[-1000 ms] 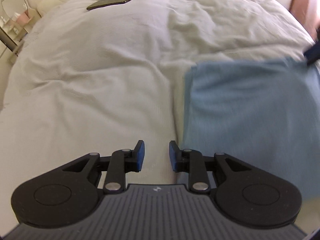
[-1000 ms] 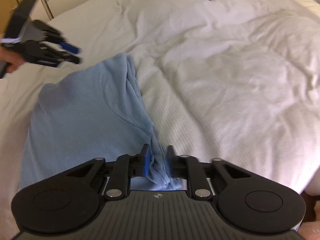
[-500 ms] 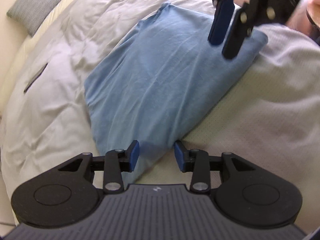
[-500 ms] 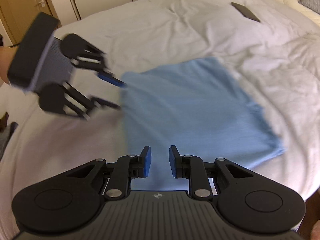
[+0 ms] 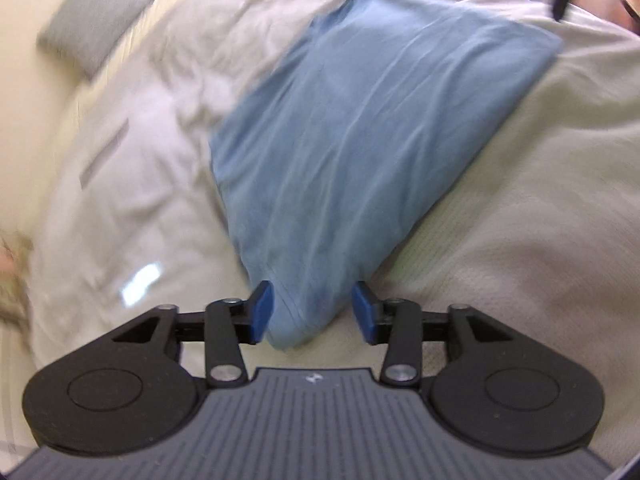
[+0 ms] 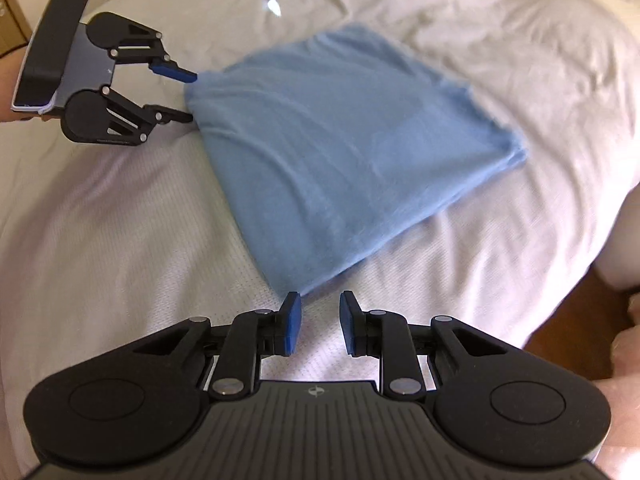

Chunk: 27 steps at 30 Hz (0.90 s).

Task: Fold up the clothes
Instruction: 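Grasp the folded blue shirt end with the left gripper while the right gripper grasps beside it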

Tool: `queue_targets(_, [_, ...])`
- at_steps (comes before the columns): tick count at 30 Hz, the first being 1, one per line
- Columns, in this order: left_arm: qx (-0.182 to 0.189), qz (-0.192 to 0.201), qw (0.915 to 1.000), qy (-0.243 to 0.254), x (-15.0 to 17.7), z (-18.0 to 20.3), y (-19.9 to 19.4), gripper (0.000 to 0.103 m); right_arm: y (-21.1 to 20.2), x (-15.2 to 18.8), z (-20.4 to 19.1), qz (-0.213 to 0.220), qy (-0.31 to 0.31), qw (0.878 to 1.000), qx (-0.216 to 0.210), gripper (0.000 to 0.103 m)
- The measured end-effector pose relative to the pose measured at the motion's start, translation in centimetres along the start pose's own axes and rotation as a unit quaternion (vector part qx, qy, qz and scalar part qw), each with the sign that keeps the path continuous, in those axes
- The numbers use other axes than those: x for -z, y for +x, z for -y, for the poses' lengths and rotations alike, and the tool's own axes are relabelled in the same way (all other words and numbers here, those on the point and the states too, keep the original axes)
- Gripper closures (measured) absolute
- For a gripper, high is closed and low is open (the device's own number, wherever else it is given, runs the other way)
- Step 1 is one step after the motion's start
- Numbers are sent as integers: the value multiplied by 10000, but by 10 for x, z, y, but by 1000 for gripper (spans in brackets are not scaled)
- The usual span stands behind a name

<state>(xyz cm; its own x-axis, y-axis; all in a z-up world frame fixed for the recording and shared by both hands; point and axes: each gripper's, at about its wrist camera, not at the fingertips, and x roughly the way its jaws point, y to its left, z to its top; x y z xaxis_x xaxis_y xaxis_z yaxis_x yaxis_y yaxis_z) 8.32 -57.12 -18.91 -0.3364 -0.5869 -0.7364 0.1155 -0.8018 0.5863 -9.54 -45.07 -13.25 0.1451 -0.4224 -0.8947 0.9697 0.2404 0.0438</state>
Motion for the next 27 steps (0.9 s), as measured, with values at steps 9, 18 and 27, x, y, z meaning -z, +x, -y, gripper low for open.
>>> queue_targets(9, [-731,737,9802,1689,-2,55,11,47,28,-14,-94,872,-1843,9762,740,48])
queue_targets(18, [-1394,685,9757,1543,7,36,38,55,80,-1,-116,1148,-2650,9330,2148,61])
queue_targets(27, [-1170,545,9789,1582,3,29,48,76,90,-3,-94,872,-2853,9163,2672,65])
